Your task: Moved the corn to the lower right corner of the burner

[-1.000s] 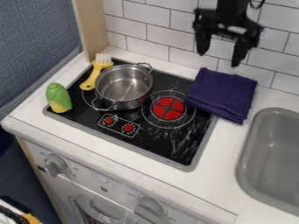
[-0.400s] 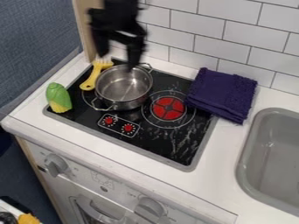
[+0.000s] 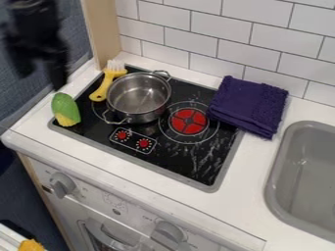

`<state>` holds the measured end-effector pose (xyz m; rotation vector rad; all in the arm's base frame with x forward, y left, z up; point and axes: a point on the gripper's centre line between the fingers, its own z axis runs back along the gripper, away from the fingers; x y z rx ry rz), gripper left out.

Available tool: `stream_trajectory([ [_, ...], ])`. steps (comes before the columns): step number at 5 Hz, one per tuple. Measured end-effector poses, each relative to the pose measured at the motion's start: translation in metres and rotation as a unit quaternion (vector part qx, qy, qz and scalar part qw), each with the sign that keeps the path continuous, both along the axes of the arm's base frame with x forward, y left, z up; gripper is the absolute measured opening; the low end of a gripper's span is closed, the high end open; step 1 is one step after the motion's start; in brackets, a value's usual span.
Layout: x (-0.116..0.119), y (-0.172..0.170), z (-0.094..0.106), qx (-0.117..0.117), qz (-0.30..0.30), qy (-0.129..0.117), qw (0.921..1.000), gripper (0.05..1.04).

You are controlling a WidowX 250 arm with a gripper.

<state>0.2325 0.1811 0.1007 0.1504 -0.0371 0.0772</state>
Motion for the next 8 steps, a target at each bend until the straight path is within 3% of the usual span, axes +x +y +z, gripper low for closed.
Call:
stream_trajectory([
  [2,0.001,0.032,-0.034,-0.009,0.05,0.035,0.9981,0.999],
  [3,0.013,0.02,-0.041,-0.014,0.039,0.031,0.9987,0.999],
  [4,0.022,0.008,-0.041,-0.01,0.022,0.032,0.9992,0.999],
  [5,0.012,0.012,-0.018,0.018,0.054,0.036,0.9978,0.999],
  [6,0.007,0.013,-0.011,0.02,0.078,0.037,0.996,0.999],
  [7,0.014,0.011,-0.014,0.006,0.083,0.025,0.9962,0.999],
  [8,0.029,0.0,-0.039,-0.025,0.063,0.033,0.9972,0.999],
])
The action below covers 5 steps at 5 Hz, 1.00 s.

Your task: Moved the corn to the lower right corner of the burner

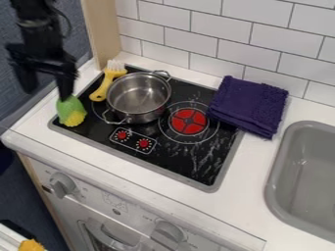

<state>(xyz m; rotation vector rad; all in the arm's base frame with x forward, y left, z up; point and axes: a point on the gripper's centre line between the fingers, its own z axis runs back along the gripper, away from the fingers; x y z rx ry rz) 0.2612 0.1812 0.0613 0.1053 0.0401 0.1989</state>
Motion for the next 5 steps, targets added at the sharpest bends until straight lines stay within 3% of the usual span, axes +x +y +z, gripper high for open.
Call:
stream_trajectory([
  [1,0.0162,-0.011,-0.0172,-0.017,-0.021,0.004,0.9996,0.999],
  [2,0.0239,-0.0155,-0.0226,-0.018,-0.024,0.006,0.9995,0.969],
  [3,0.025,-0.0168,-0.0226,-0.015,-0.025,0.007,0.9996,0.699],
  [5,0.0236,-0.0199,-0.0153,-0.006,-0.025,-0.004,0.9997,0.456],
])
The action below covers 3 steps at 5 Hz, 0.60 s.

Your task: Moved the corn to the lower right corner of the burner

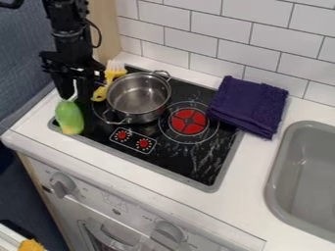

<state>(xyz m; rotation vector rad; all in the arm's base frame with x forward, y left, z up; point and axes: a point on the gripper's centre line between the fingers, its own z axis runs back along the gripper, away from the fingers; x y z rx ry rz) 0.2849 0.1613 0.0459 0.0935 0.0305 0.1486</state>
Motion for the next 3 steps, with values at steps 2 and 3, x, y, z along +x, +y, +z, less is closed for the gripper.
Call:
stream_trajectory([
  [2,0.0054,-0.0055,0.0257,0.006,-0.002,-0.043,0.999,0.097],
  [3,0.0046,-0.0113,0.0257,-0.008,-0.005,-0.052,0.9986,0.255],
])
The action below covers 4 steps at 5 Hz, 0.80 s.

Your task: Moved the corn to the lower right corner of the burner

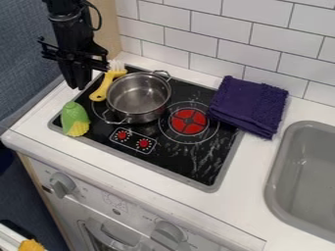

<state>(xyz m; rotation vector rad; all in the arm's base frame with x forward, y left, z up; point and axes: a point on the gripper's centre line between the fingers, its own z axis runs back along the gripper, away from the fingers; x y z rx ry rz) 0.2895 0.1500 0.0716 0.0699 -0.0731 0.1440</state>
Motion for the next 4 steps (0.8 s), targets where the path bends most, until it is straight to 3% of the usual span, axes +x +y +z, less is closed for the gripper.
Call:
stream_trajectory([
  [2,-0.016,-0.01,-0.014,-0.02,-0.016,0.028,0.9993,0.838],
  [3,-0.025,-0.011,-0.018,-0.026,-0.014,0.046,0.9985,1.021],
  [4,-0.029,-0.007,-0.022,-0.021,-0.005,0.062,0.9979,1.011],
])
